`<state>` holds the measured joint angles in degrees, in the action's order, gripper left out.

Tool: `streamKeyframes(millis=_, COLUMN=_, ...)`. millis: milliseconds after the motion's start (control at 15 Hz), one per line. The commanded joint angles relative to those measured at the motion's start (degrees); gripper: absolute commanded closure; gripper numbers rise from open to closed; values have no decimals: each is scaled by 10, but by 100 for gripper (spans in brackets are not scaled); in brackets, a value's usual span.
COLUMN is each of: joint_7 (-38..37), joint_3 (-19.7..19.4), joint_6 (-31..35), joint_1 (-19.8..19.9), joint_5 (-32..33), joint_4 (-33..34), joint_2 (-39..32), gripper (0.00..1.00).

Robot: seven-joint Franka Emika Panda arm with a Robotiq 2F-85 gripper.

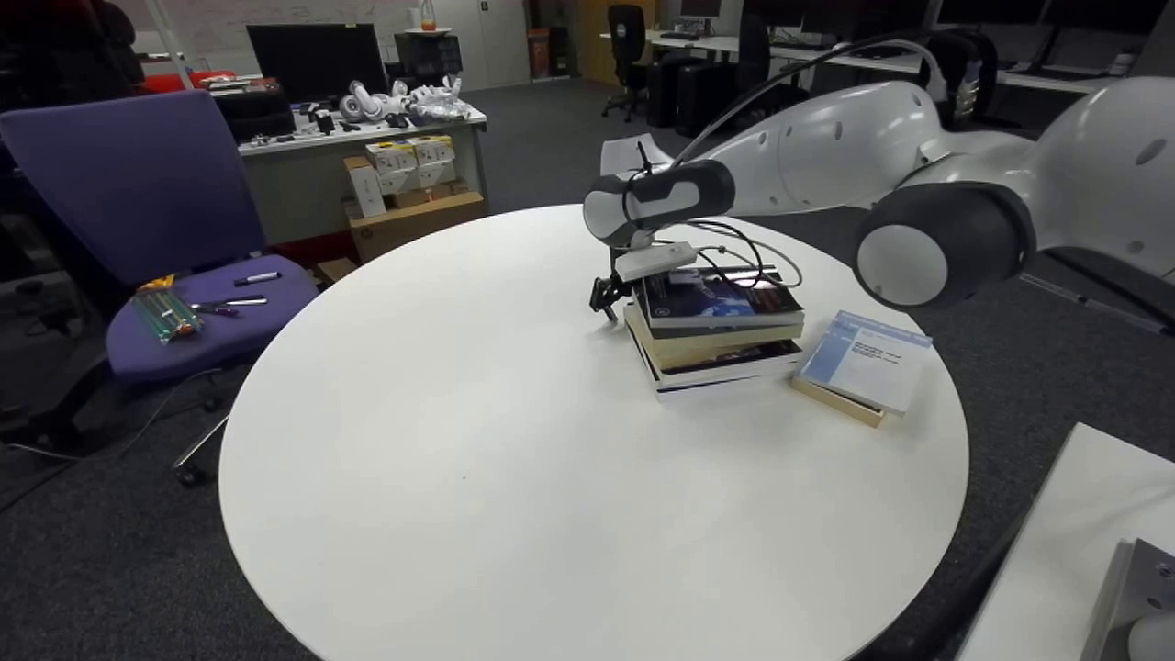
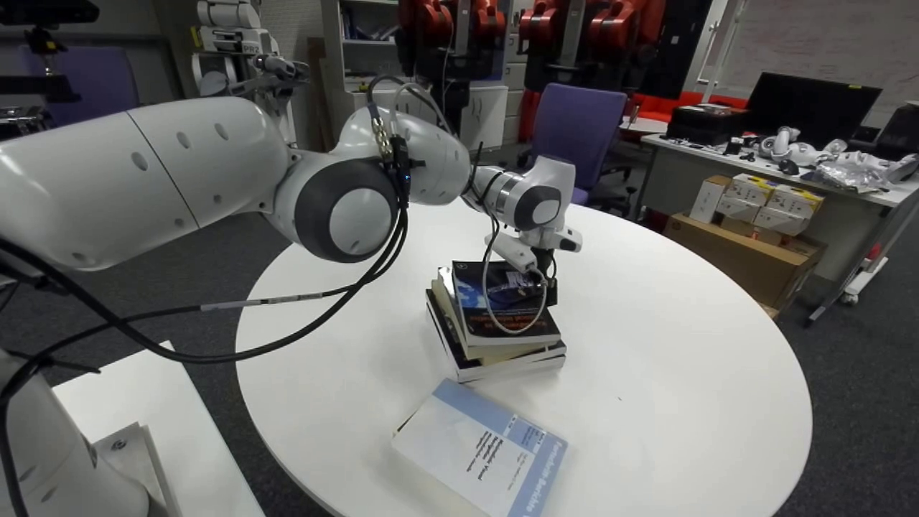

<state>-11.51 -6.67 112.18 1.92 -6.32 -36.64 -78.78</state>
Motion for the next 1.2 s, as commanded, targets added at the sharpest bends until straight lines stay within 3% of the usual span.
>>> streamKeyframes(millis=0, joint_7=34, joint_3=11, joint_6=16, joint_1=-22, joint_5=1, joint_4=-91, joint_2=38, gripper=0)
streamKeyframes(millis=400, joint_7=43, joint_3=6, joint_6=65, joint_1=-44, joint_5=2, joint_4=-200, joint_2=93, gripper=0)
streamKeyframes(millis=600, joint_7=11, joint_3=-10, joint_6=133, joint_1=-48, joint_5=5, joint_4=-253, joint_2=121, gripper=0)
streamKeyframes(millis=800, joint_7=-23, joint_3=-24, joint_6=183, joint_1=-45, joint_5=1, joint_4=-269, joint_2=142, gripper=0)
streamKeyframes(millis=1000, joint_7=-57, joint_3=-43, joint_6=196, joint_1=-38, joint_5=1, joint_4=-264, joint_2=149, gripper=0)
streamKeyframes(millis=1133, joint_7=-59, joint_3=-51, joint_6=207, joint_1=-40, joint_5=1, joint_4=-294, joint_2=169, gripper=0)
